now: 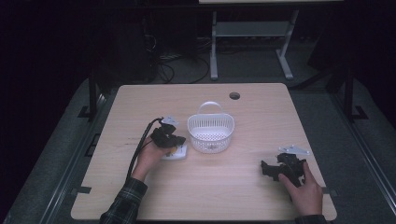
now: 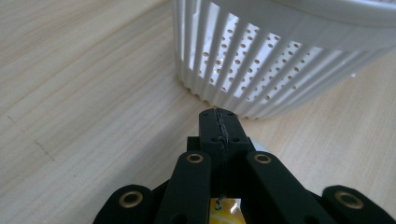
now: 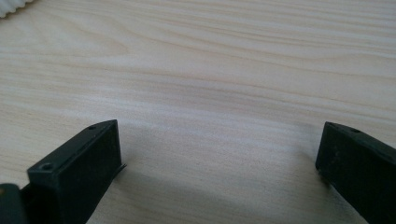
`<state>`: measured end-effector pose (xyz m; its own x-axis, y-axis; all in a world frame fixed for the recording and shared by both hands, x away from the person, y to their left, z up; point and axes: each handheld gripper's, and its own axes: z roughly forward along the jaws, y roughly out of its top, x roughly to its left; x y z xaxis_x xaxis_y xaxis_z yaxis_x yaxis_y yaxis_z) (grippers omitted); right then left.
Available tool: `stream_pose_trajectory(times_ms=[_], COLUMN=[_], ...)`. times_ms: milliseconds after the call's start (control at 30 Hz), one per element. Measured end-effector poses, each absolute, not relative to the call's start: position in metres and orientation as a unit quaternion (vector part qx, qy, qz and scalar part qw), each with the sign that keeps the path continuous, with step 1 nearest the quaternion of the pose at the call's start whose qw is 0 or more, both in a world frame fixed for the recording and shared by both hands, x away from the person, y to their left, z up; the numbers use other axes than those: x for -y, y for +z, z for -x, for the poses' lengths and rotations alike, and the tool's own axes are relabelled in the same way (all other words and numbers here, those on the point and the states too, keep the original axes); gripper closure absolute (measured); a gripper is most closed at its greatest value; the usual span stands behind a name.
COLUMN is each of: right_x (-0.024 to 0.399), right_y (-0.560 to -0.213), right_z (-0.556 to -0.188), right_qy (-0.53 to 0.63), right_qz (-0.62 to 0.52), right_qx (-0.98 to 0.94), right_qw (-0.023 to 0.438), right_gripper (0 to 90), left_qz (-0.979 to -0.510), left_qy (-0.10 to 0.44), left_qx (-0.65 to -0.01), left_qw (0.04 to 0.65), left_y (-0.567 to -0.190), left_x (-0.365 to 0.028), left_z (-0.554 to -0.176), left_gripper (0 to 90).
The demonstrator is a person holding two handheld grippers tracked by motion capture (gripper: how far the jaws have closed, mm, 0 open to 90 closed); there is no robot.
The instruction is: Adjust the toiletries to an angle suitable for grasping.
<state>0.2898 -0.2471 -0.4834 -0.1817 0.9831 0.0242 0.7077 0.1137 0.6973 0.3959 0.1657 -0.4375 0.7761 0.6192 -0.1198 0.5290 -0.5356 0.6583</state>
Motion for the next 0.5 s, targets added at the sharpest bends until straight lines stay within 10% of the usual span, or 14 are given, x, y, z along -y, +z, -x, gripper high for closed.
stream_pose_trajectory(times_ms=[500], right_x=[0.247], right_y=[-0.483], right_z=[-0.290], right_qy=[0.296], right_qz=[-0.596], right_qx=[-0.709], right_qw=[0.232], right_gripper=[0.0], left_qz=[-0.886], left_qy=[0.056], left_qx=[-0.309], left_qw=[0.340], left_y=[-0.437], left_x=[-0.168], left_z=[-0.374], left_gripper=[89.8])
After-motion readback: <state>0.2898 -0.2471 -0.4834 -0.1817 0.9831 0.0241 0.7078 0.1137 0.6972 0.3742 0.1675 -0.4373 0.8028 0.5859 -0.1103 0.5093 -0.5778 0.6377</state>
